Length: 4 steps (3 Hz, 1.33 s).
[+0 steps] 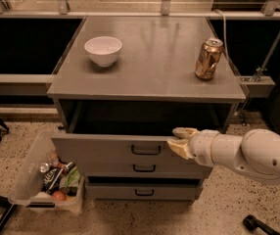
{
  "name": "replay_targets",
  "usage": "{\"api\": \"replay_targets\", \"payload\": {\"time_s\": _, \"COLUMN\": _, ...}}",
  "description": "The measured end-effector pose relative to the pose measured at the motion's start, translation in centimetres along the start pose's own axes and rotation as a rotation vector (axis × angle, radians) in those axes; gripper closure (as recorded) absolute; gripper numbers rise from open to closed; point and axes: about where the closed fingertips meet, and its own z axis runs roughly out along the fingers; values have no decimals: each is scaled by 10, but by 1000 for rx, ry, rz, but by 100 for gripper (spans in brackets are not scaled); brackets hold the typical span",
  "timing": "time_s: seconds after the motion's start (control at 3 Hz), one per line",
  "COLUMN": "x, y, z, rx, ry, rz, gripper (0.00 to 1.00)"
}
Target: Open top drawer
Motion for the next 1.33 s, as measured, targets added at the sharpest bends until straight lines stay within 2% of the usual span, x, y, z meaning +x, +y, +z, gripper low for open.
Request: {"api": "replay_targets", "payload": {"time_s": 1.33, "x": -2, "y": 10, "z": -9, "rx": -5, "ry": -17, "rz": 18, "gripper": 100}}
